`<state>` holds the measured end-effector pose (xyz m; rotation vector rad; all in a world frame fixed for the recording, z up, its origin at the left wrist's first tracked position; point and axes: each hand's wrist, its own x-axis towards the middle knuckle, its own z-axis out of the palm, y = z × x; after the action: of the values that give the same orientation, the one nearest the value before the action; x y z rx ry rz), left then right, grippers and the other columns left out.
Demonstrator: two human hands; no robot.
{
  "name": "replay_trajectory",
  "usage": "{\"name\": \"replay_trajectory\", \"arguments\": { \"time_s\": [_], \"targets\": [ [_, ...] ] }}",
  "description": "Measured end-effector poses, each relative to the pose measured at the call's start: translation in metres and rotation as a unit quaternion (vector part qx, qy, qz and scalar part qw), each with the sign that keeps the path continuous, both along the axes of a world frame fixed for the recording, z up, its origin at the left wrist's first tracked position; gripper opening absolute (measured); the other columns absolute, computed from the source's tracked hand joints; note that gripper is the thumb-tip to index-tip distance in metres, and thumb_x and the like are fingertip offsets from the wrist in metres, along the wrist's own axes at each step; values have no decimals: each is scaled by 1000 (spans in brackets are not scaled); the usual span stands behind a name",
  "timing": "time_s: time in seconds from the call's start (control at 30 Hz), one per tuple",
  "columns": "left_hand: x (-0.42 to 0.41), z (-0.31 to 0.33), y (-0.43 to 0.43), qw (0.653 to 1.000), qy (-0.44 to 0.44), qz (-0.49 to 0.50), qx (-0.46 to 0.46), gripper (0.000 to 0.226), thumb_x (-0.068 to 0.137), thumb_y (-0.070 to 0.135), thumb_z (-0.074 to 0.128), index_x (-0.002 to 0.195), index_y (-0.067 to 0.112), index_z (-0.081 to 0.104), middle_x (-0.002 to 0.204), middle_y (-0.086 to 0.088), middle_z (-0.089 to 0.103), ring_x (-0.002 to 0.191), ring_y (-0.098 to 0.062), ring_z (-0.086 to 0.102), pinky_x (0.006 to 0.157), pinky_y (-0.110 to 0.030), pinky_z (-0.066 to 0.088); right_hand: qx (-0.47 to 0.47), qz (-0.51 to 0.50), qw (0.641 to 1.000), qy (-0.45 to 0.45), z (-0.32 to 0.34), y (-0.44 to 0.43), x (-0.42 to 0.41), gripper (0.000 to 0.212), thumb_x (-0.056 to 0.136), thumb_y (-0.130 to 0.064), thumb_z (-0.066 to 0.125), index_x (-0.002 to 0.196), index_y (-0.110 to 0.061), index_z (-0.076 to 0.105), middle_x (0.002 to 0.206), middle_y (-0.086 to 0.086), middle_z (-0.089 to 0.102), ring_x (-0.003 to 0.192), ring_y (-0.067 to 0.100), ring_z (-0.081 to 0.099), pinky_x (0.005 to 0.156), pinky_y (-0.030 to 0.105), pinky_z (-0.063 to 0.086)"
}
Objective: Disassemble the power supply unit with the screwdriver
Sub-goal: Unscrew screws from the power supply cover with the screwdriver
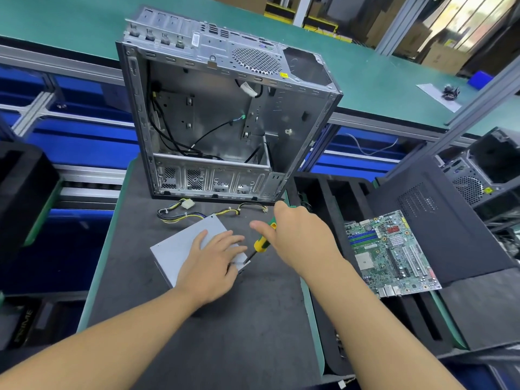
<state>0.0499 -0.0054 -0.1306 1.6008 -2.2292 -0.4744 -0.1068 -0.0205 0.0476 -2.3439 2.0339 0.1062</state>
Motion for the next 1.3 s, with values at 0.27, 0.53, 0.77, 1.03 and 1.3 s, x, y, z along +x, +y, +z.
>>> {"name": "replay_trajectory", "arguments": {
  "time_s": [0.27, 0.53, 0.77, 1.03, 1.3],
  "targets": [
    [-9, 1, 1, 999, -54, 2, -6, 63, 81, 44, 32, 140, 28, 50, 155, 16, 36, 150, -6, 15, 122, -40, 1, 10, 22, 997, 70, 7, -2, 8, 47, 97, -63, 36, 84, -17, 39, 68, -3, 29, 57, 19, 38, 47, 30, 24],
    [-9, 2, 2, 998, -59, -2, -37, 45, 80, 46, 47, 119, 27, 57, 131, 14, 54, 139, -13, 39, 119, -46, 20, 26, 56, 997, 36, 3, 0, 26, 45, 98, -56, 43, 98, -12, 52, 91, 8, 59, 88, 32, 62, 61, 31, 34],
    [-8, 1, 1, 998, -56, 5, -42, 51, 79, 48, 48, 124, 26, 59, 134, 17, 55, 142, -10, 36, 118, -41, 14, 177, 87, 979, -43, 18, -11, 13, 20, 98, -33, 53, 101, -18, 40, 97, 6, 54, 80, 27, 47, 65, 35, 38],
    [-9, 1, 0, 998, -57, 3, -30, 52, 82, 51, 41, 128, 29, 53, 138, 19, 49, 146, -7, 26, 121, -40, 11, 217, 75, 973, -26, 30, -15, 19, 24, 99, -47, 44, 104, -24, 42, 91, -2, 50, 84, 24, 49, 70, 38, 41],
    [-8, -1, -1, 997, -58, 8, -46, 53, 84, 56, 41, 128, 28, 55, 137, 18, 51, 144, -8, 29, 119, -41, 13, 214, 80, 972, -48, 31, -13, 20, 17, 102, -30, 43, 106, -15, 38, 90, 1, 47, 68, 17, 43, 59, 35, 31]
  ]
}}
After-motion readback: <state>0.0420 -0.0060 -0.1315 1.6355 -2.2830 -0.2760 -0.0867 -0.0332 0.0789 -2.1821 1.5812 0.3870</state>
